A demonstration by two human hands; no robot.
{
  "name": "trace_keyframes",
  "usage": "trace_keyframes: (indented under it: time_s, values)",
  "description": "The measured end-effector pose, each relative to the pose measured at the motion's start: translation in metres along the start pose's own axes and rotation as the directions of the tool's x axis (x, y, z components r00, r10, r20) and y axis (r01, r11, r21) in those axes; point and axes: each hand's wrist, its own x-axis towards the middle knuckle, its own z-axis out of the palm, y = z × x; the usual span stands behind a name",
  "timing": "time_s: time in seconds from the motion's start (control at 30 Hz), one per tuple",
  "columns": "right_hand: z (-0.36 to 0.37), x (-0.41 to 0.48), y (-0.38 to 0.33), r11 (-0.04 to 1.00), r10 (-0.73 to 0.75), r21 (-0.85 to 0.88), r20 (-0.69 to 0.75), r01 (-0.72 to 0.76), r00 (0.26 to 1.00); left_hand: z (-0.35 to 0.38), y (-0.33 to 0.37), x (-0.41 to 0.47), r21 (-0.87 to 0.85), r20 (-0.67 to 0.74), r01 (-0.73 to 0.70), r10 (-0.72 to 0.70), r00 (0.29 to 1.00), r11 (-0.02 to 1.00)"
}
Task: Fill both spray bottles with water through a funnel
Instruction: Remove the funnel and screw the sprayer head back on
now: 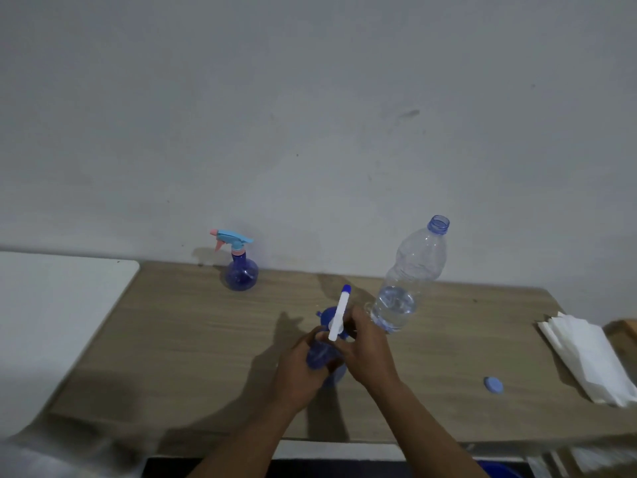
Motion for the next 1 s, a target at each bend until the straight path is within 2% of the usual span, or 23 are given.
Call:
trace_keyframes:
  time_s: [0.07,0.17,0.37,0.53,0.67,0.73,0.9,1.0]
  values:
    - [0.005,-0.004,0.004,0.999,-0.017,0.038,-0.007,0.017,1.000,0.000,-0.003,-0.001,-0.023,0.004,0.004,-0.004,1.000,1.000]
    - [0.008,-0.009,0.010,0.995,-0.097,0.007,-0.021,0.098,0.995,0.000,-0.005,-0.001,-0.027,0.004,0.015,-0.015,1.000,1.000]
    - [0.012,-0.007,0.010,0.986,0.079,0.154,-0.104,-0.063,0.991,0.003,-0.003,-0.003,0.043,-0.048,0.001,0.001,0.999,0.999]
    - [0.017,-0.013,0.014,0.989,-0.011,0.145,-0.102,0.025,0.995,0.005,-0.007,-0.002,0.030,-0.055,0.010,-0.009,0.998,1.000]
    - [0.018,-0.006,0.014,0.981,0.090,0.183,-0.102,-0.071,0.991,0.005,-0.005,-0.002,0.048,-0.047,0.027,-0.025,0.999,0.999]
    - [0.017,-0.007,0.017,0.980,0.095,0.186,-0.098,-0.076,0.991,0.003,-0.004,-0.004,0.051,-0.034,0.038,-0.036,0.999,0.998]
    - [0.016,-0.012,0.018,0.987,-0.043,0.153,-0.095,0.057,0.995,-0.002,-0.001,-0.003,0.003,0.002,0.008,-0.008,1.000,1.000]
    - [0.017,-0.011,0.015,0.977,0.052,0.213,-0.131,-0.024,0.990,-0.001,-0.003,-0.004,-0.005,-0.018,-0.004,0.004,1.000,1.000]
